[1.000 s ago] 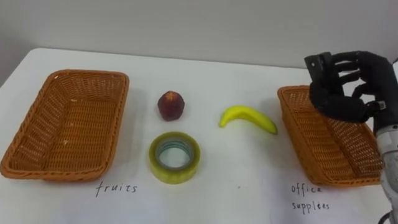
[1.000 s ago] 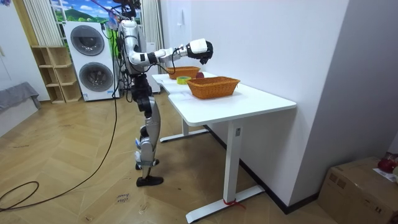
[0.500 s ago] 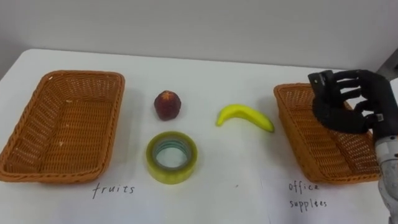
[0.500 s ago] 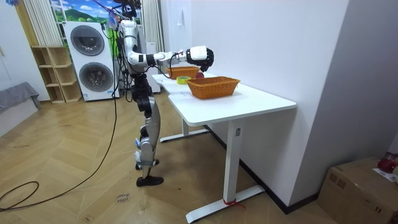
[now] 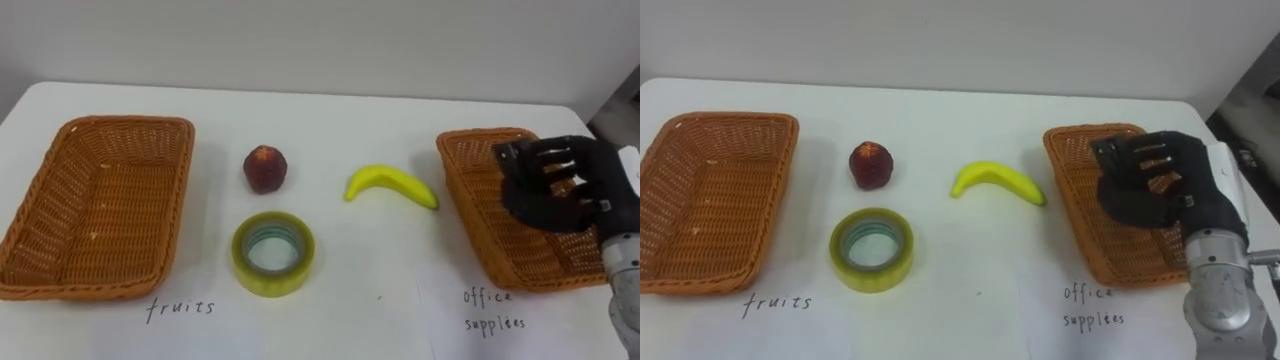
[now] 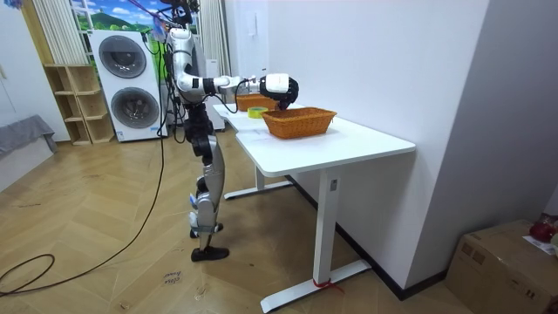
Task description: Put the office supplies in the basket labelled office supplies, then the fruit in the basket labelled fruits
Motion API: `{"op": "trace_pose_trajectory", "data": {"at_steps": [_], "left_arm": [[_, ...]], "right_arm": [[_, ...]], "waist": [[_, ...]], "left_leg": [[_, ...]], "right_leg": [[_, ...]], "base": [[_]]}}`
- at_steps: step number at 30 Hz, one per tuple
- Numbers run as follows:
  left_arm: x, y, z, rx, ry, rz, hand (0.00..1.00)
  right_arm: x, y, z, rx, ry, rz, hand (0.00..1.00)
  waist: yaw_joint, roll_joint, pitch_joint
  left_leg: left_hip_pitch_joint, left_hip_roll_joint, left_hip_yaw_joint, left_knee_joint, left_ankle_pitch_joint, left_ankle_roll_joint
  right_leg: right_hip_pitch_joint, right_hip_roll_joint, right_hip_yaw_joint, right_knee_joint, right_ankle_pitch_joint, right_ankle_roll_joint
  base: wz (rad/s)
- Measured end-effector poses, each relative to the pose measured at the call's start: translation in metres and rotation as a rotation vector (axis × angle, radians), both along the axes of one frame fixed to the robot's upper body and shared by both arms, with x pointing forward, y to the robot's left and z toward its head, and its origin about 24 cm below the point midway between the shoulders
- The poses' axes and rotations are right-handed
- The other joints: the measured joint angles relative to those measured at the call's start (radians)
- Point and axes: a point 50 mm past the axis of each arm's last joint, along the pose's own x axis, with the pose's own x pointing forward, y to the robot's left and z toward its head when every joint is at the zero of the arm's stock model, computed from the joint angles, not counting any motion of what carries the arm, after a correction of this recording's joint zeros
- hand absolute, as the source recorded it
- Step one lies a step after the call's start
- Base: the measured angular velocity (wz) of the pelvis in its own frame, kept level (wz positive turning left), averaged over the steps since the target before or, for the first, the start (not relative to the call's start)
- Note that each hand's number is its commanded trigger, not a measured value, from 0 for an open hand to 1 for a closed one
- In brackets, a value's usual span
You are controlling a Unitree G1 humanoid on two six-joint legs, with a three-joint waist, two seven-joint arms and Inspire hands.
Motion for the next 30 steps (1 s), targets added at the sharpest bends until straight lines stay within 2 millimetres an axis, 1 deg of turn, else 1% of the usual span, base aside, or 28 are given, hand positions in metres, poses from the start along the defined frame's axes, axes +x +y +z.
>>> {"op": "trace_pose_trajectory", "data": {"at_steps": [5,9,18,27,28,29,30], "left_arm": [[0.000,0.000,0.000,0.001,0.003,0.001,0.00],[0.001,0.000,0.000,0.004,0.000,0.002,0.00],[0.002,0.000,0.000,0.009,-0.004,0.002,0.00],[0.000,0.000,0.000,0.007,0.005,0.005,0.00],[0.000,0.000,0.000,0.007,0.005,0.005,0.00],[0.000,0.000,0.000,0.008,0.005,0.005,0.00],[0.000,0.000,0.000,0.008,0.005,0.005,0.00]], "right_arm": [[-0.002,0.000,-0.004,0.007,0.032,0.010,1.00],[-0.005,-0.002,-0.010,0.014,0.064,0.011,1.00],[-0.009,-0.002,-0.017,0.013,0.121,0.032,1.00],[-0.010,-0.004,-0.020,-0.009,0.158,0.039,1.00],[-0.010,-0.004,-0.020,-0.009,0.158,0.039,0.88],[-0.011,-0.004,-0.021,-0.009,0.159,0.038,0.72],[-0.011,-0.004,-0.021,-0.009,0.160,0.037,0.65]], "waist": [[0.001,-0.007,-0.0001],[0.001,-0.014,0.0023],[-0.001,-0.014,0.0042],[-0.001,-0.012,0.0029],[-0.002,-0.012,0.0028],[-0.002,-0.012,0.0025],[-0.002,-0.012,0.0024]], "left_leg": [[0.000,0.000,-0.001,-0.006,0.000,0.000],[0.002,-0.001,-0.004,-0.007,0.000,0.000],[0.007,0.000,-0.002,-0.010,0.000,0.000],[0.008,0.000,0.000,-0.010,0.000,0.000],[0.009,0.000,0.000,-0.010,0.000,0.000],[0.009,0.000,0.000,-0.010,0.000,0.000],[0.010,0.000,0.000,-0.010,0.000,0.000]], "right_leg": [[0.000,0.000,-0.007,0.000,0.000,0.000],[0.003,0.000,-0.009,-0.001,0.000,0.000],[0.005,0.000,0.003,-0.001,0.000,0.000],[0.005,0.000,-0.001,-0.001,0.000,0.000],[0.005,0.000,-0.002,-0.001,0.000,0.000],[0.006,-0.001,-0.003,-0.001,0.000,0.000],[0.007,-0.001,-0.004,-0.001,0.000,0.000]], "base": [[0.01],[0.02],[0.00],[0.00],[0.00],[0.00],[0.00]]}}
